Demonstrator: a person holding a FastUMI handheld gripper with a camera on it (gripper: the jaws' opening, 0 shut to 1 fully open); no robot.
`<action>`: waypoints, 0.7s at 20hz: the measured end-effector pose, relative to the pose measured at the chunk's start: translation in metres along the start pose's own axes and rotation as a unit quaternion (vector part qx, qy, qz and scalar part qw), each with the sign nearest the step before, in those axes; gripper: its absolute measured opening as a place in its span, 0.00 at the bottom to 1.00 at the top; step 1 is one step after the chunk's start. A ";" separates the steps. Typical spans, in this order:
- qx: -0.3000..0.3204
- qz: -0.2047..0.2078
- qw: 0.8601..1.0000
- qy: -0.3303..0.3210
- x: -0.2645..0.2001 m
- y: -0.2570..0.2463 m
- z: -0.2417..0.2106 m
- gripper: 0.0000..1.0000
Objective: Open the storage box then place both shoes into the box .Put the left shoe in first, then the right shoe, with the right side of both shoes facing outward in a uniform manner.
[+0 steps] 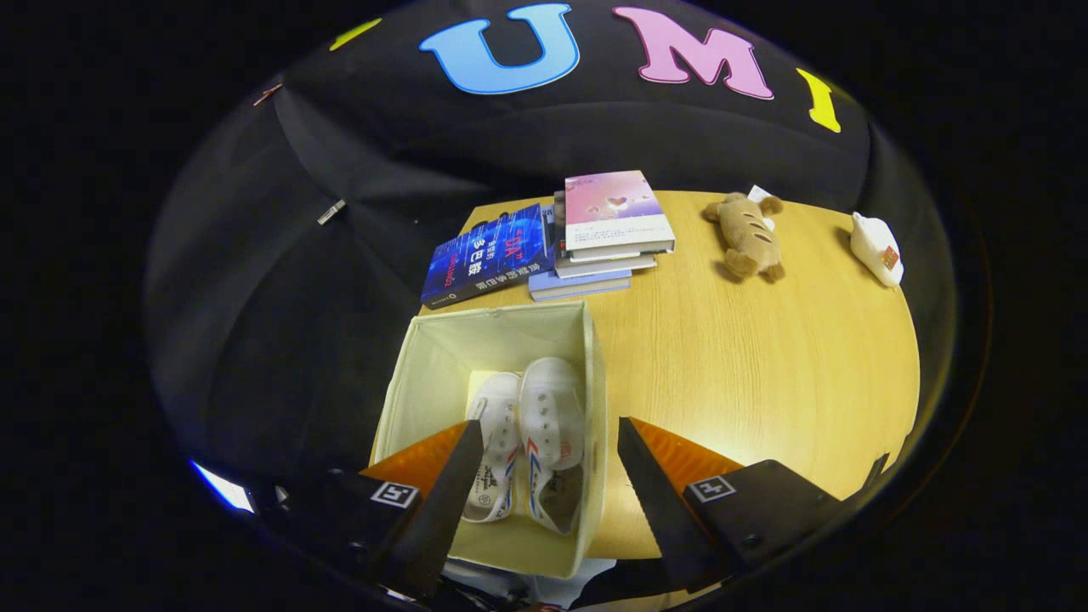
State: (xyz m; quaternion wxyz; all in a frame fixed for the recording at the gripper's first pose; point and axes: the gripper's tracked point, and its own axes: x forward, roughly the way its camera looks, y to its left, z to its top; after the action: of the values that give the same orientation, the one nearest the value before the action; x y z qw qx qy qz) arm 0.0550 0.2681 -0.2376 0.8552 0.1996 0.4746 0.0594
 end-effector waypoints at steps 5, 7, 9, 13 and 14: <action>-0.048 -0.007 0.997 -0.068 -0.041 -0.067 0.026 0.99; -0.060 -0.015 0.993 -0.097 -0.059 -0.093 0.034 0.98; -0.066 -0.030 0.990 -0.121 -0.079 -0.129 0.041 0.98; -0.095 -0.061 0.976 -0.184 -0.124 -0.195 0.063 0.98; -0.105 -0.065 0.972 -0.201 -0.137 -0.209 0.068 0.98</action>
State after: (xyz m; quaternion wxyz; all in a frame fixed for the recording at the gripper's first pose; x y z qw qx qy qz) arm 0.0194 0.0186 -0.1811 0.9513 0.0850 0.2961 0.0117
